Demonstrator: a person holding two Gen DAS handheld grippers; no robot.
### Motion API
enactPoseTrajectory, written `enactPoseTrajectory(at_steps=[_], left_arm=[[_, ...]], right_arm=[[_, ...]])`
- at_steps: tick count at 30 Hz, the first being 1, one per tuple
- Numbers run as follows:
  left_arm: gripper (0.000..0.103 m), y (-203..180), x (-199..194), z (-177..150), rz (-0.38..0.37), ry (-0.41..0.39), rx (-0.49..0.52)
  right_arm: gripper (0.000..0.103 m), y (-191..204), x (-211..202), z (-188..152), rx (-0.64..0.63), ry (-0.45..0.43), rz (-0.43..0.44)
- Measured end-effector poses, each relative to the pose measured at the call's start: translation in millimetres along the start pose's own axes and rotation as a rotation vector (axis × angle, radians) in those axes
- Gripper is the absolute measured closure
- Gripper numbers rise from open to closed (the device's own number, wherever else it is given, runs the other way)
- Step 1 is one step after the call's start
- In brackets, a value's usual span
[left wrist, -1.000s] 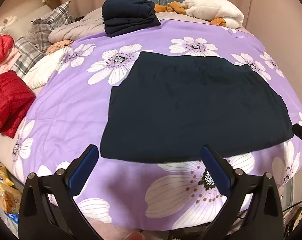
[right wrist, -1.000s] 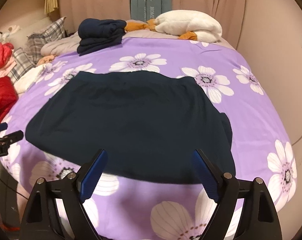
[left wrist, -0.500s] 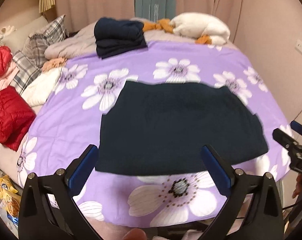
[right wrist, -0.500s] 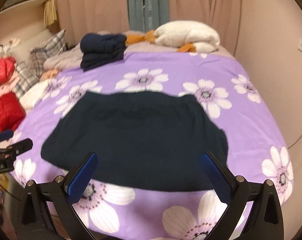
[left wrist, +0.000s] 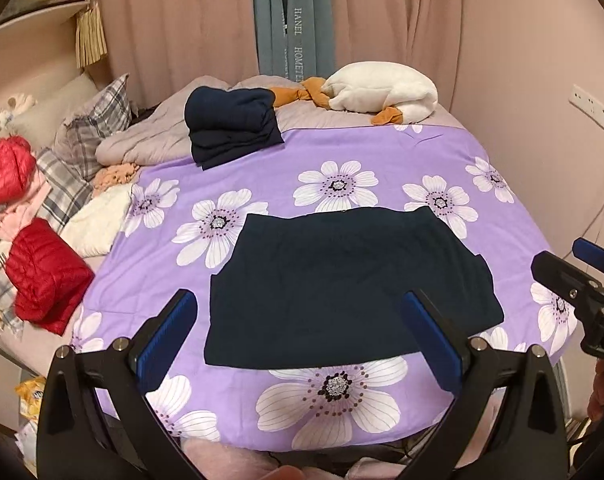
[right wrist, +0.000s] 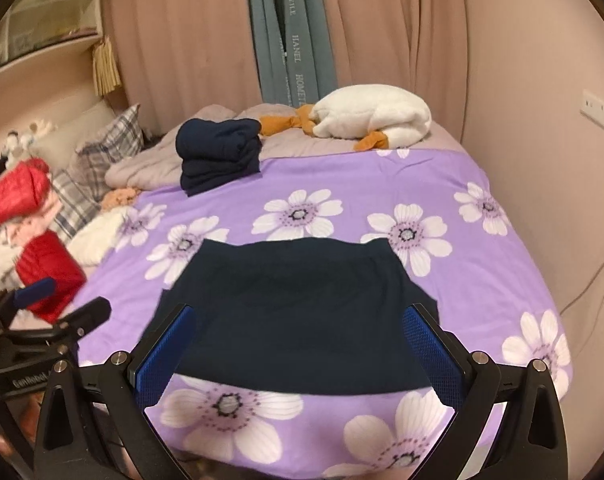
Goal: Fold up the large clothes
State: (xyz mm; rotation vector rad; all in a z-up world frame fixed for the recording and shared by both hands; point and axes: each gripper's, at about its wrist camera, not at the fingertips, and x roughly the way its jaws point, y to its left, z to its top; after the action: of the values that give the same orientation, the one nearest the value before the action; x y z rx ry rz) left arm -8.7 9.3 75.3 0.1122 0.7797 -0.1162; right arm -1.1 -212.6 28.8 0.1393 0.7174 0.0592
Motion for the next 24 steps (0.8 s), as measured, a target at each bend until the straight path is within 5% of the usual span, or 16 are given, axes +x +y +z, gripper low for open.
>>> enactPoseTrajectory(at_steps=[10, 24], left_arm=[[0.000, 0.4, 12.4, -13.6, 0.026, 0.073, -0.011], [0.000, 7.3, 15.2, -17.8, 0.041, 0.087, -0.050]], right_arm=[[0.001, -0.9, 11.9, -13.1, -0.003, 0.091, -0.009], [0.001, 5.1, 6.9, -18.9, -0.049, 0.092, -0.051]])
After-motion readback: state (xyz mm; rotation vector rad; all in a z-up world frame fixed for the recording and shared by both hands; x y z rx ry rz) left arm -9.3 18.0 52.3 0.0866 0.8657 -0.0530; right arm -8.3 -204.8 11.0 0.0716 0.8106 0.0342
